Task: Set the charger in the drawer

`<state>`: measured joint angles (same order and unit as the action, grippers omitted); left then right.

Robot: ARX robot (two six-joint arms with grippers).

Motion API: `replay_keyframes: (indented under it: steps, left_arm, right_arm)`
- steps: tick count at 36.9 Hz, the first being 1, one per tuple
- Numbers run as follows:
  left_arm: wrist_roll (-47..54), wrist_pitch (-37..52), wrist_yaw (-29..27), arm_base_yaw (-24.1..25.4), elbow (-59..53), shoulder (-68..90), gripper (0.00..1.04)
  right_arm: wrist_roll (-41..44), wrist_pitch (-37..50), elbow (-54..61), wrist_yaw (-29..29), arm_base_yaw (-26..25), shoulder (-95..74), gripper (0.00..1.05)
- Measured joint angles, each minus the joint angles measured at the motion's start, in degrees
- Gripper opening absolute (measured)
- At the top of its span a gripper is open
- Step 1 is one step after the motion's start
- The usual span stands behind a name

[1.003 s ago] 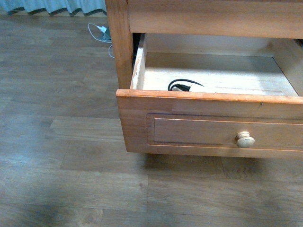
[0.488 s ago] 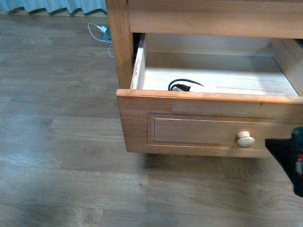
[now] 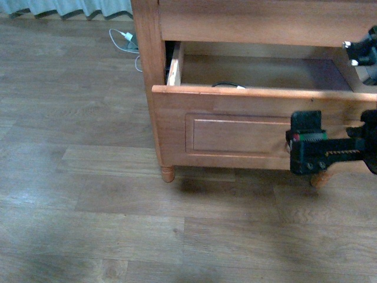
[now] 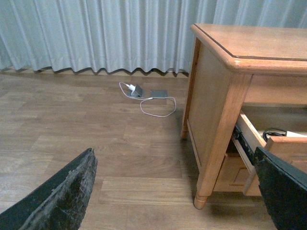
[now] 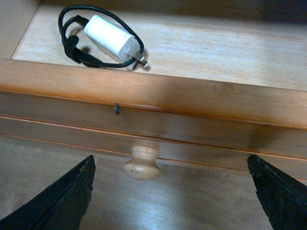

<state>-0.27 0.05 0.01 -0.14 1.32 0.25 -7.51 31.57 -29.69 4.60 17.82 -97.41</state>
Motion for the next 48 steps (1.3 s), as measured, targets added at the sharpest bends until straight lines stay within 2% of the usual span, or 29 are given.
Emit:
replay_keyframes:
  steps: [16, 30, 41, 48]
  left_arm:
    - [0.0, 0.0, 0.0, 0.0, 0.0, 0.0, 0.98]
    - [0.0, 0.0, 0.0, 0.0, 0.0, 0.0, 0.98]
    - [0.0, 0.0, 0.0, 0.0, 0.0, 0.0, 0.98]
    - [0.0, 0.0, 0.0, 0.0, 0.0, 0.0, 0.98]
  right_arm:
    - [-0.3, 8.5, -14.7, 7.9, 0.6, -15.7, 0.96]
    - [-0.5, 15.1, -21.2, 12.2, 0.9, -22.4, 0.96]
    - [-0.5, 17.8, -22.1, 13.2, 0.9, -25.1, 0.96]
    - [-0.9, 17.6, -21.9, 10.9, 0.6, -24.5, 0.96]
